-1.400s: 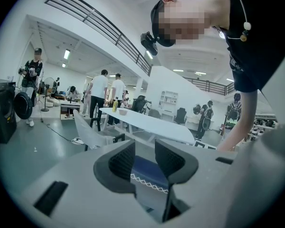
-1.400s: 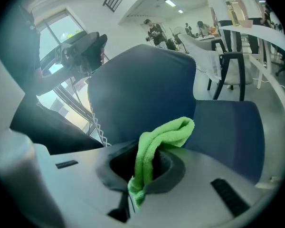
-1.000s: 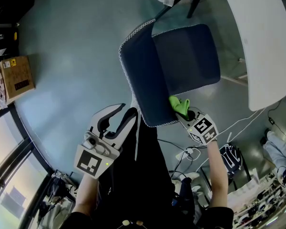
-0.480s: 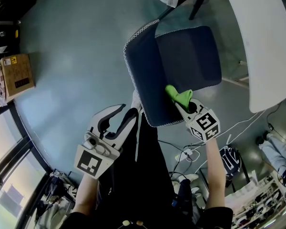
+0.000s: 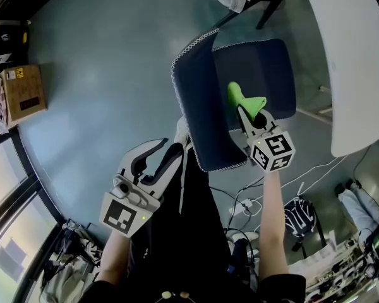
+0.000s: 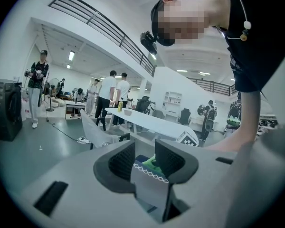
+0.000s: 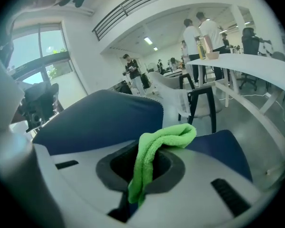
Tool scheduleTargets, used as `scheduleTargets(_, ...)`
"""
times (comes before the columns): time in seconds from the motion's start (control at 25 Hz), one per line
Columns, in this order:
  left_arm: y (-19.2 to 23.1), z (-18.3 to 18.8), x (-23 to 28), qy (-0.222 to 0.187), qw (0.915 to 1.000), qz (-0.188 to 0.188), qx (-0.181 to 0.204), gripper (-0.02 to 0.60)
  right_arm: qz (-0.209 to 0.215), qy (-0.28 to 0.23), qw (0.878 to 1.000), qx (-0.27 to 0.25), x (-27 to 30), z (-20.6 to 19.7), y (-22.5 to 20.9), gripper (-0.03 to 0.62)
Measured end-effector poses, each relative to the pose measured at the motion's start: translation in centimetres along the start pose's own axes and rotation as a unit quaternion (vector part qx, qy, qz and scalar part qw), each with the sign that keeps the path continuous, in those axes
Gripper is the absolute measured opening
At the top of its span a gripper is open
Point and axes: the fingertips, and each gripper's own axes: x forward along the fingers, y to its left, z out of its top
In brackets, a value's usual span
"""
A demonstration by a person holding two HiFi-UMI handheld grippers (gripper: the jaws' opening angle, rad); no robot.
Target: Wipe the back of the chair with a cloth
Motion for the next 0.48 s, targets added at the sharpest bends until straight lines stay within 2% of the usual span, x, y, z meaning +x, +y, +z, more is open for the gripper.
scheduleTargets(0.12, 1.0, 0.2, 0.1, -0.009, 0.9997, 0.024, 0.0, 0.127, -0.045, -0.032, 0.998, 0.029, 1.4, 1.5, -2.4, 0.02)
scheduleTargets(0.2, 2.0, 0.4, 0.1, -0.012, 0.9987, 0.05, 0.0, 0.101, -0.067, -0.043, 0.996, 0.043, 2.4, 2.1, -3.6, 0.02)
scheduleTargets(0.36, 4.1, -0.2, -0.1, -0.002, 0.9956, 0.093, -0.014, 0.041, -0.079, -0.043, 0.995, 0.045, 4.9, 2.9, -4.7, 0.02)
scheduleTargets(0.48, 5.7, -0.4, -0.6, -0.005, 0.9929, 0.112, -0.039, 0.029, -0.08, -0.042, 0.995, 0.044, 7.3, 3.4, -5.0, 0.02)
